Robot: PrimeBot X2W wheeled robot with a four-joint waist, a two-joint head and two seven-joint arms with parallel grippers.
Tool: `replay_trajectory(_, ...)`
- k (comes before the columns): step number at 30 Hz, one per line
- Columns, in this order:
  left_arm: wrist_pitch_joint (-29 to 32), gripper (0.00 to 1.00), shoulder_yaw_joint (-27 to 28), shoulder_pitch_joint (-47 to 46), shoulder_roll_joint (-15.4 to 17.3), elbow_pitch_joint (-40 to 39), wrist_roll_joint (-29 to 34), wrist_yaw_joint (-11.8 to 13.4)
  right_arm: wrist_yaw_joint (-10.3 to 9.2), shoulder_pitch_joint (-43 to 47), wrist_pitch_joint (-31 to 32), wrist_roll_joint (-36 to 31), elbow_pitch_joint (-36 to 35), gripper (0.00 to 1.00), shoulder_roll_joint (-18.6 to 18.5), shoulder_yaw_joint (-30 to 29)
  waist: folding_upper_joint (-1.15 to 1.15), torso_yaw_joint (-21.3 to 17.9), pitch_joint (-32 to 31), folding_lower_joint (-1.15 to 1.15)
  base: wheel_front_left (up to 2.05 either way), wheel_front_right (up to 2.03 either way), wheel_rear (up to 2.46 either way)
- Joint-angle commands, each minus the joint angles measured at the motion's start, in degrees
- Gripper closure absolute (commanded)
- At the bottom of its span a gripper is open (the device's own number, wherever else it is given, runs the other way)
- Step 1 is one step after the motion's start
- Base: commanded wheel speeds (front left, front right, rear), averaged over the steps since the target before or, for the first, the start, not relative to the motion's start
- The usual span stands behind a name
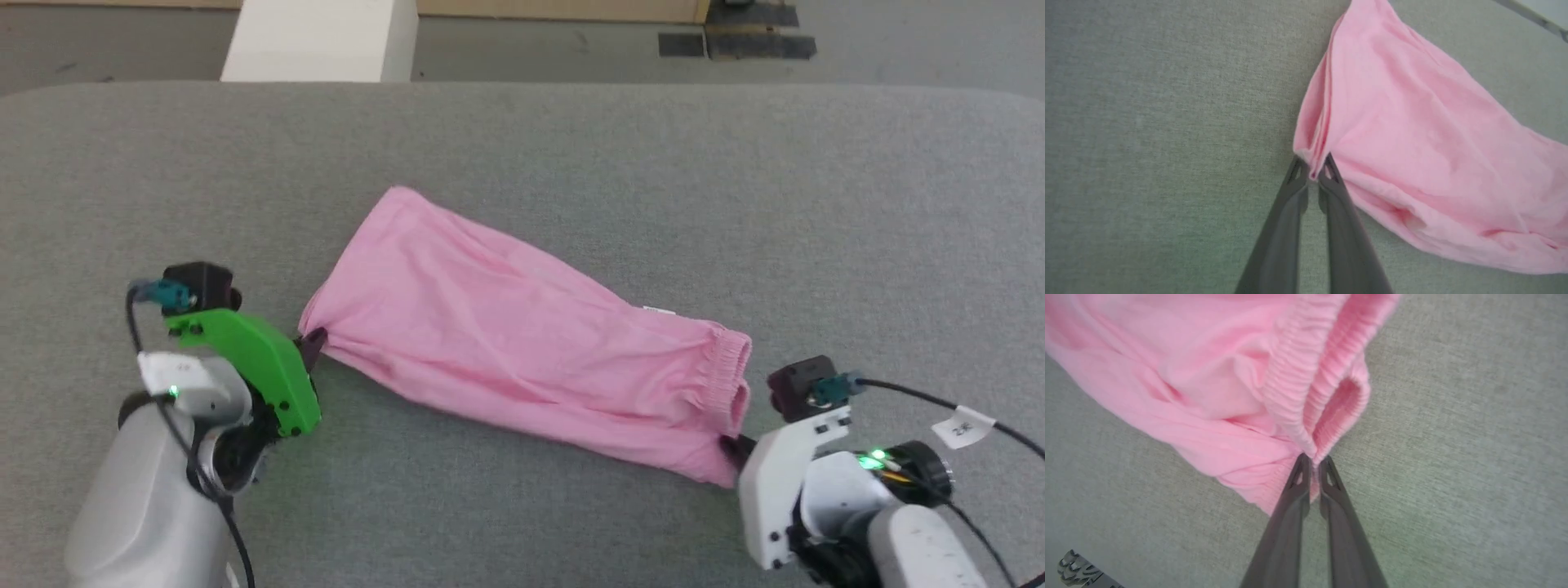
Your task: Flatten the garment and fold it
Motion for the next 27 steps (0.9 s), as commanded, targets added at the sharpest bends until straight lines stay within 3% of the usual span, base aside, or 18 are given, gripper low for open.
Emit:
replay_trajectory(1,-1.14,1.00,1.04,2.65,-0.47,-1.68,-1.24,0.76,-0.50,-0.71,1.21,0.91,-0.27,1.00,-2.05,-0.60,0.42,1.67,-2.49,0.00,0.00,0.00,0.00)
replay_trajectory(10,-3.70,1.00,2.85,19.56,-2.82,-14.48,-3.53,5.25,-0.50,0.23,8.97,8.71,-2.12,1.00,-10.90,-0.82,0.42,4.76,-5.79,0.00,0.00,0.00,0.00)
replay_trajectory(13,-2.94,1.00,2.24,25.27,-3.69,-18.18,-3.59,7.48,-0.50,0.99,11.54,10.66,-2.72,1.00,-12.69,-0.79,0.42,5.41,-6.32,0.00,0.00,0.00,0.00)
replay_trajectory(18,-1.43,1.00,1.04,30.60,-5.11,-20.55,-4.60,9.15,-0.50,2.75,13.98,12.20,-3.56,1.00,-13.09,-0.99,0.42,6.09,-6.82,0.00,0.00,0.00,0.00)
replay_trajectory(19,-1.40,0.52,1.05,30.79,-5.23,-20.68,-4.73,9.27,-0.50,3.15,14.14,12.28,-3.54,0.90,-12.91,-0.96,0.42,6.15,-6.97,0.00,0.00,0.00,0.00)
replay_trajectory(20,-1.47,0.00,1.08,30.80,-5.26,-20.78,-4.81,9.26,-0.50,3.74,14.35,12.48,-3.55,0.28,-12.61,-0.83,0.42,6.17,-7.13,0.00,0.00,0.00,0.00)
replay_trajectory(21,-1.60,0.00,1.25,30.64,-5.37,-20.90,-5.02,9.23,-0.50,4.15,14.33,12.63,-3.67,0.00,-12.34,-0.75,0.42,6.16,-7.20,0.00,0.00,0.00,0.00)
replay_trajectory(27,-4.28,0.00,3.68,27.76,-4.32,-23.53,-4.56,9.17,-0.50,6.74,12.89,12.88,-6.17,0.00,-10.22,-2.05,0.42,5.53,-7.95,0.00,0.00,0.00,0.00)
